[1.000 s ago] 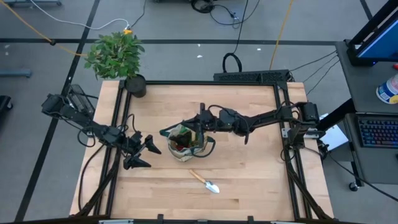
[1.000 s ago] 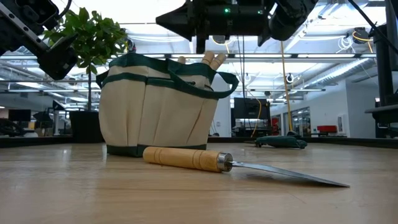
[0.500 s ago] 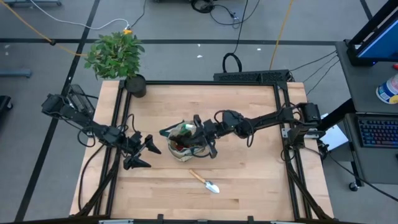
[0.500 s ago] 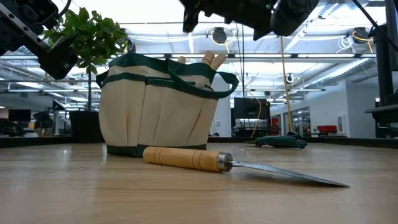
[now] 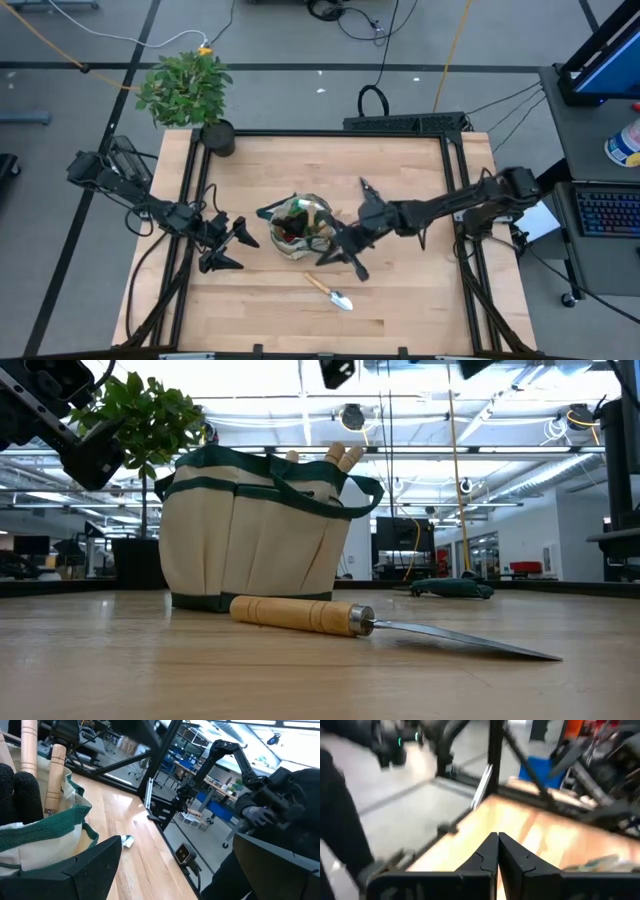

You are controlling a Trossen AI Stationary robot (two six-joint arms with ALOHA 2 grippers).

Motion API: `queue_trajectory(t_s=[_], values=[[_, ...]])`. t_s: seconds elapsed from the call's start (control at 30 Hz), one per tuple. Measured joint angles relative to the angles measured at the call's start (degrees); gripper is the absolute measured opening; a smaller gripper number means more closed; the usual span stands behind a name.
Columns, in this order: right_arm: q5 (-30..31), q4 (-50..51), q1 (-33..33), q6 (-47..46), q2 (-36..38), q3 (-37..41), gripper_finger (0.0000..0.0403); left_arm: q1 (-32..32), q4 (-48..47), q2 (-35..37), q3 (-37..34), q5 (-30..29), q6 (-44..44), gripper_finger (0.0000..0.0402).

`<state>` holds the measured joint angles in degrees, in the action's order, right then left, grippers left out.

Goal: Pick & Place Garden tools in Gardening bag
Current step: Put the brown trowel into the gardening bag

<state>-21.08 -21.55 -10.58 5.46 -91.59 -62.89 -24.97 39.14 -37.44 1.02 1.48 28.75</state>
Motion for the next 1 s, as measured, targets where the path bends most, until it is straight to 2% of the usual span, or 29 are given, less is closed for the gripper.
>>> queue_trajectory(t_s=[0.2, 0.5, 0.73, 0.9, 1.0], values=[[1.8, 10.9, -3.9, 2.6, 1.0, 0.0, 0.0001, 0.0, 0.1, 0.0, 0.0, 0.0, 0.9, 0.039], [5.0, 20.7, -8.5, 5.4, 1.2, 0.0, 0.0001, 0.0, 0.1, 0.0, 0.0, -0.1, 2.1, 0.039], [11.9, 25.2, -10.9, 5.6, 1.1, 0.0, 0.0006, 0.0, 1.8, 0.0, 0.0, 0.0, -1.7, 0.039], [12.9, 25.8, -12.0, 2.8, 1.1, 0.0, 0.0019, 0.0, 4.5, 0.0, 0.0, 5.3, -5.8, 0.039], [16.3, 27.3, -12.1, 0.8, 1.1, 0.0, 0.003, 0.1, 4.5, 0.0, 0.0, 8.0, -6.3, 0.039]])
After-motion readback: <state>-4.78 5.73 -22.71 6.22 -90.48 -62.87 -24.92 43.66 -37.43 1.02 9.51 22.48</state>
